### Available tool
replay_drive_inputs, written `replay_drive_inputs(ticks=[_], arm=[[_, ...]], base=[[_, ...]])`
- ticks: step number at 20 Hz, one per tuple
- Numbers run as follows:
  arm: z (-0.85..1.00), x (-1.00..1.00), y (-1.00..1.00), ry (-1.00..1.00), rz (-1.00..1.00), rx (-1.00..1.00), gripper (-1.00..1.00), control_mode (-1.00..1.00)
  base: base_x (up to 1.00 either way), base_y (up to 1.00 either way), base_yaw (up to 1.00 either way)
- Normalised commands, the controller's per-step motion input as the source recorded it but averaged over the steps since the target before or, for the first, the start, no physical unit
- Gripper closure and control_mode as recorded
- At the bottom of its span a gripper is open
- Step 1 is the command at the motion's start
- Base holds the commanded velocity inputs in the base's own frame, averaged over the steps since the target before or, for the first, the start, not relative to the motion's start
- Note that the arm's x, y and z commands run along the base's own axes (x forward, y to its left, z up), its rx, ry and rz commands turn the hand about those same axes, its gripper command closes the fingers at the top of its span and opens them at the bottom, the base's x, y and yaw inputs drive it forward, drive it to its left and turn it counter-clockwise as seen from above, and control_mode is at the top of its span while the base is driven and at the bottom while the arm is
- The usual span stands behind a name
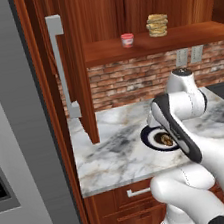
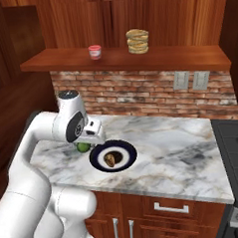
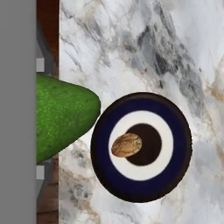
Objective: Pick the avocado and bread from the counter and place them on the plate. Then pick the jam from the cabinet and place it next to the plate. Lastly close the cabinet door.
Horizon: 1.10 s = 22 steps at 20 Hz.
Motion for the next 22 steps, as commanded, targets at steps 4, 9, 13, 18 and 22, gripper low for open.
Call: replay_drive_inputs(ticks=[4,9,13,18,22], arm=[[0.09,0.0,-0.44,0.0,0.0,0.0,1.0,-1.0],[-0.04,0.1,-0.28,0.0,0.0,0.0,1.0,-1.0],[-0.2,0.19,-0.21,0.0,0.0,0.0,1.0,-1.0],[-0.3,0.22,-0.21,0.0,0.01,0.0,1.0,-1.0],[-0.4,0.29,-0.23,0.01,0.01,0.0,1.0,-1.0]], base=[[0.0,0.0,0.0],[0.0,0.0,0.0],[0.0,0.0,0.0],[0.0,0.0,0.0],[0.0,0.0,0.0]])
